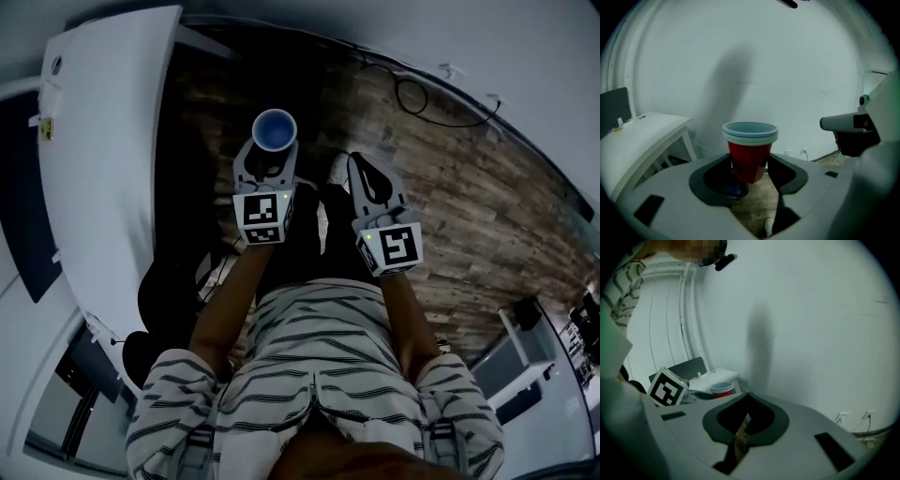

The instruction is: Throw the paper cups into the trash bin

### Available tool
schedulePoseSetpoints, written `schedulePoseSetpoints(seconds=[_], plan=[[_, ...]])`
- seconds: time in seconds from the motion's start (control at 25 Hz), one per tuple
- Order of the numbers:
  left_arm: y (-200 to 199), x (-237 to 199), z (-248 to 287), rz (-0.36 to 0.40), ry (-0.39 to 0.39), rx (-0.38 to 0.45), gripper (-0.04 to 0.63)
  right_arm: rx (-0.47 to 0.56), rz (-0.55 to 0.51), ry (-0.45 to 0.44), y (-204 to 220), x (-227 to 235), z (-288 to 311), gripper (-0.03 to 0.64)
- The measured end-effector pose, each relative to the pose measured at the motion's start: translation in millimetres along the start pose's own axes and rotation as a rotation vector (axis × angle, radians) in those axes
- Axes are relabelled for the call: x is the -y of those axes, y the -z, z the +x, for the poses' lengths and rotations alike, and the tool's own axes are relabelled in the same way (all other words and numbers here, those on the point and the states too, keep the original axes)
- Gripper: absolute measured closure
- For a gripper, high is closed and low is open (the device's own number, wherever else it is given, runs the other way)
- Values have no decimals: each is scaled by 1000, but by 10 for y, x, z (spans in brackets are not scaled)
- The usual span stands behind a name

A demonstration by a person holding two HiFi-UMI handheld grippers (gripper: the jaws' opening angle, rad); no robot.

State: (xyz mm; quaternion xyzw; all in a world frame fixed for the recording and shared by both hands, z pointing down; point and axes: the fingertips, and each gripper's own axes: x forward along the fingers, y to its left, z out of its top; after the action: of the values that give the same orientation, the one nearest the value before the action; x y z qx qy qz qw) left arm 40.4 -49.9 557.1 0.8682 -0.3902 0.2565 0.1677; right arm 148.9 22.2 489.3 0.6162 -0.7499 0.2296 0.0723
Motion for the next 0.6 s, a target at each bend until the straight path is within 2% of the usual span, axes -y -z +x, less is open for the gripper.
schedulePoseSetpoints(seconds=[0.24,0.44,0.6], plan=[[226,51,324,-20,-10,-29,334,-15,25,-21,202,105,50,607],[531,-32,558,-54,-29,-59,334,-34,2,-63,368,-22,10,607],[805,-98,802,-20,-15,-99,334,-41,97,-21,541,4,-47,607]])
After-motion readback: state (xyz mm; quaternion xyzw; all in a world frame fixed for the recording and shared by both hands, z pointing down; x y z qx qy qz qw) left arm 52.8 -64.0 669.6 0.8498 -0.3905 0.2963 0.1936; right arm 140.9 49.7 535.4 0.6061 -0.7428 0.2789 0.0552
